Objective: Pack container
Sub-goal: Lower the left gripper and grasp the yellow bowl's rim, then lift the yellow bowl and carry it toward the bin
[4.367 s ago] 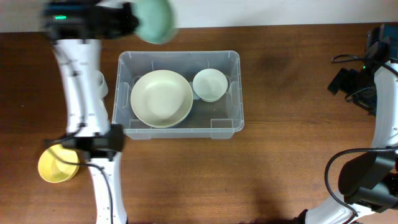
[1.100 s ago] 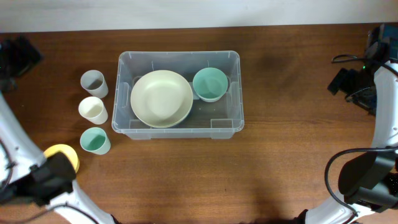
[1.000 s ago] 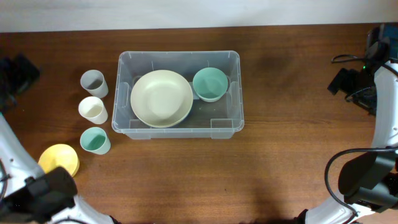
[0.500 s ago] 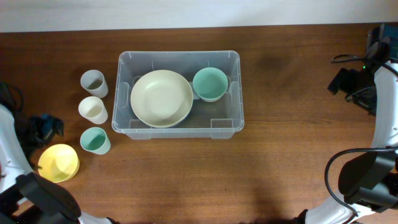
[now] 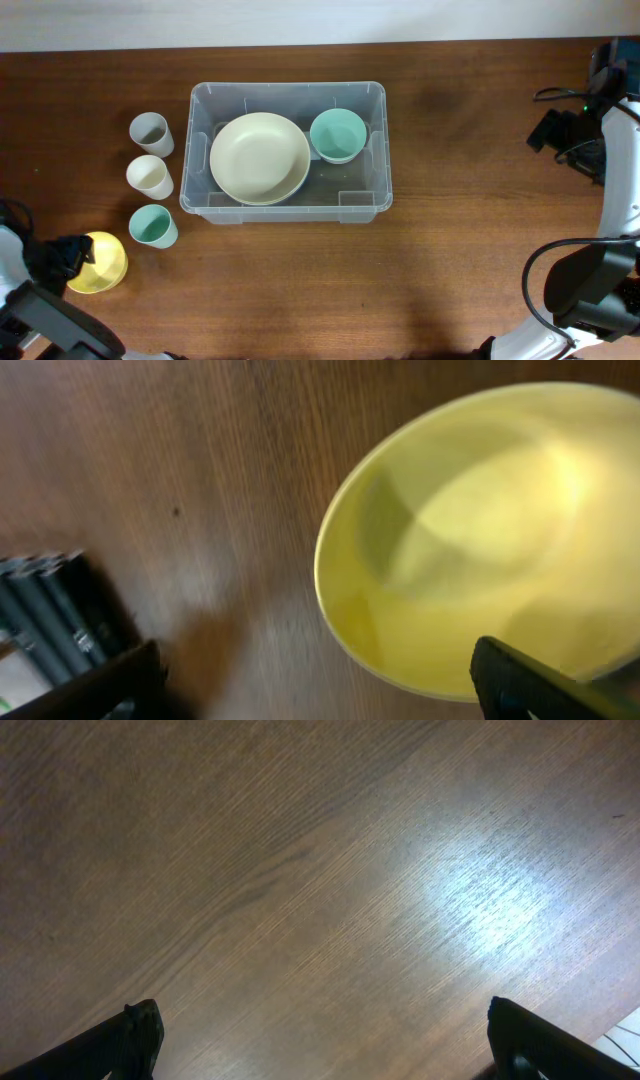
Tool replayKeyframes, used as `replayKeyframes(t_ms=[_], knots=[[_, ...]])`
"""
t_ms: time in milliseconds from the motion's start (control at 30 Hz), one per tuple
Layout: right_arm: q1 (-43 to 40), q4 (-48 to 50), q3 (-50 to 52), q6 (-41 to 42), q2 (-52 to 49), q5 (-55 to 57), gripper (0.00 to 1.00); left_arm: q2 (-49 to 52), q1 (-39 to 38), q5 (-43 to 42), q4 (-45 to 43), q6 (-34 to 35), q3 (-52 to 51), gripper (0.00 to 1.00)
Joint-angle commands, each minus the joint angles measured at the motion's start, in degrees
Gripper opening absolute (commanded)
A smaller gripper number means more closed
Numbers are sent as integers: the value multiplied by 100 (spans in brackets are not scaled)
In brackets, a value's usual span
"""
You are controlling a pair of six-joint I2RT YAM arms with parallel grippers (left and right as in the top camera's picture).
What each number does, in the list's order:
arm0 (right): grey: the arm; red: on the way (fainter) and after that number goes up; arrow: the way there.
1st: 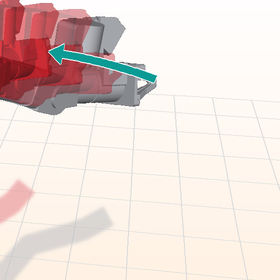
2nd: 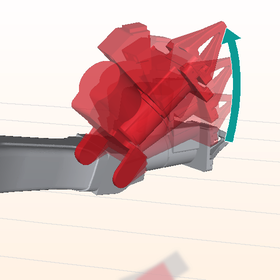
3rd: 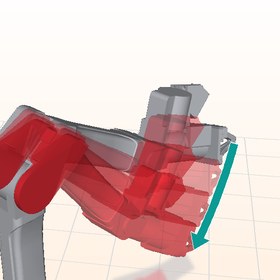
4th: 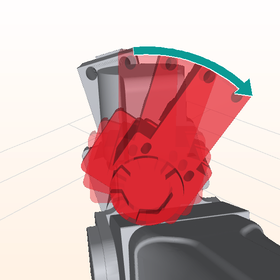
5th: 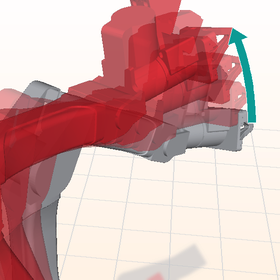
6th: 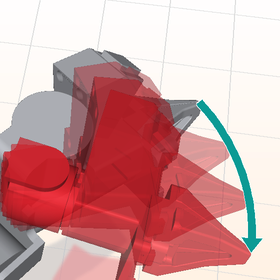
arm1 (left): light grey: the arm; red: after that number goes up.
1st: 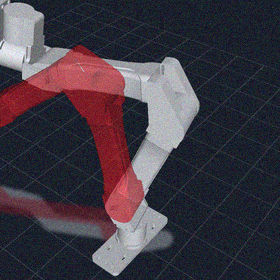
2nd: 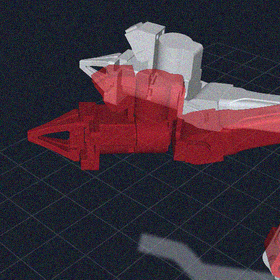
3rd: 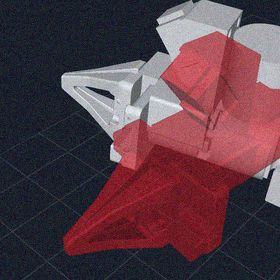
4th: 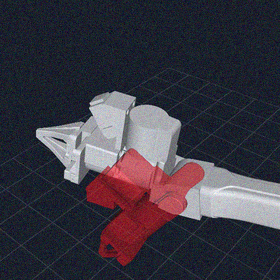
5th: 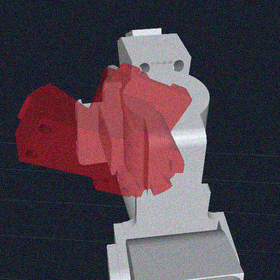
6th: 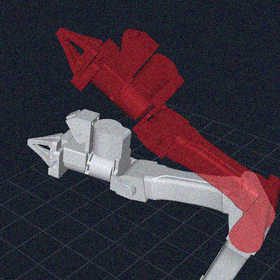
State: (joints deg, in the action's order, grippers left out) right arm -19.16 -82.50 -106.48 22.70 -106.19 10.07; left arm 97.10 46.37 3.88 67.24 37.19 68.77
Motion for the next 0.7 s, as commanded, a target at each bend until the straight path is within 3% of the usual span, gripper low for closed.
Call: replayKeyframes(t_ms=[0,233,500,533,567,633,667], knots=[[-37,0,9,46,-11,74,99,-122,35,-173,-511,79,-529,99],[-37,0,9,46,-11,74,99,-122,35,-267,-1585,76,-1211,99],[-37,0,9,46,-11,74,99,-122,35,-262,-2129,76,-1464,98],[-37,2,9,46,-11,74,99,-122,35,-264,-2151,76,-1464,95],[-37,0,11,46,-11,74,99,-122,35,-264,-2179,76,-1464,85],[-37,0,9,46,-11,74,99,-122,35,-264,-2212,76,-1464,60],[-37,0,9,46,-11,74,99,-122,35,-262,-2229,76,-1464,43]])
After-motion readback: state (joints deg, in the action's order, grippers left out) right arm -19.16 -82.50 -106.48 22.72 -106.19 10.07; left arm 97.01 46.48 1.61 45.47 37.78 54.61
